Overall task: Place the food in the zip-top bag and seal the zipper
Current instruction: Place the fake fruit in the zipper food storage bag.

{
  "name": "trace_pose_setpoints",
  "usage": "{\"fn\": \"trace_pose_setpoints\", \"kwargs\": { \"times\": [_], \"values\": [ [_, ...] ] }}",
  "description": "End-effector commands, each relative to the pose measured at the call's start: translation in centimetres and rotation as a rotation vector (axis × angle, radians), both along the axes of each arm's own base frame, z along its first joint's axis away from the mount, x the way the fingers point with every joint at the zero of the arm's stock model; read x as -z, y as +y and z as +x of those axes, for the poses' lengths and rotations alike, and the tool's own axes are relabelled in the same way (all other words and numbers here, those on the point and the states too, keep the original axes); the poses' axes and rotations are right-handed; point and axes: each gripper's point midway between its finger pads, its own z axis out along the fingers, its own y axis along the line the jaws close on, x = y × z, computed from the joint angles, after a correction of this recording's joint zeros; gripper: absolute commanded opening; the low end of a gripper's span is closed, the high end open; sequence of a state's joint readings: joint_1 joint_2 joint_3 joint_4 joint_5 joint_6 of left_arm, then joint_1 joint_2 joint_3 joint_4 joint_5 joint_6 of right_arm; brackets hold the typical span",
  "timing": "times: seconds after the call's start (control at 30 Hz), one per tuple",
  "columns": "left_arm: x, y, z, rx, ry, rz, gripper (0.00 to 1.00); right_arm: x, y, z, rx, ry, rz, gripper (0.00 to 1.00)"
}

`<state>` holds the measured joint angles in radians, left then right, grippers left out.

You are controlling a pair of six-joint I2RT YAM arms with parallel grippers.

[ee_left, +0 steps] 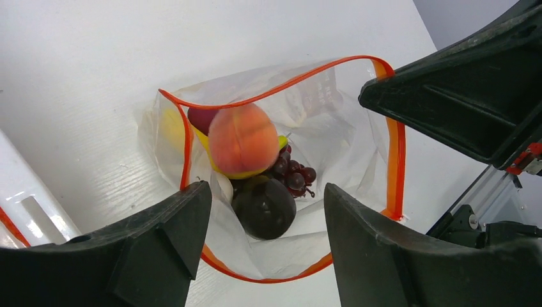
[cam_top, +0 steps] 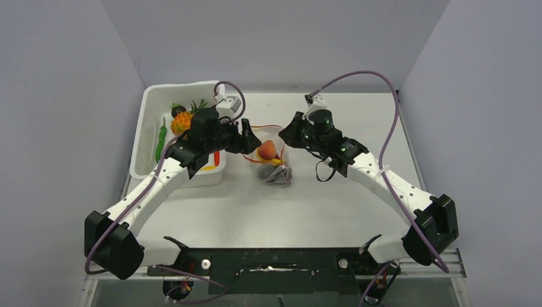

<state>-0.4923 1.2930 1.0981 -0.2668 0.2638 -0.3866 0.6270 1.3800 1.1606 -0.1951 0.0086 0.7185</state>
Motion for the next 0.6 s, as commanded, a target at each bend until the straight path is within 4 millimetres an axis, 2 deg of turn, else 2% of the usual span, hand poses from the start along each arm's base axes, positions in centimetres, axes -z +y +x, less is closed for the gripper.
{"fn": "trace_pose_setpoints", "kwargs": {
  "times": [0.0, 0.13, 0.33, 0.47, 0.57],
  "values": [
    [-4.3, 0.1, 0.5, -0.022, -0.11, -0.043, 0.64, -3.3, -0.5, 0.5, 0.021, -0.101, 0.048, 0.0],
    [-4.5, 0.7, 0.5, -0.063, -0.117, -0.047, 0.64, -3.2, -0.6, 0.7, 0.025, -0.102, 0.04, 0.0],
    [-3.8, 3.3, 0.8, -0.201, -0.1, 0.009, 0.63, -3.5, -0.8, 0.9, 0.033, -0.115, 0.028, 0.0],
    [-2.5, 4.4, 0.8, -0.262, -0.058, 0.047, 0.62, -3.5, -1.0, 1.0, 0.035, -0.123, 0.01, 0.0],
    [-1.6, 4.3, 0.6, -0.261, -0.042, 0.043, 0.61, -3.6, -1.0, 1.1, 0.034, -0.128, 0.002, 0.0]
  ]
}}
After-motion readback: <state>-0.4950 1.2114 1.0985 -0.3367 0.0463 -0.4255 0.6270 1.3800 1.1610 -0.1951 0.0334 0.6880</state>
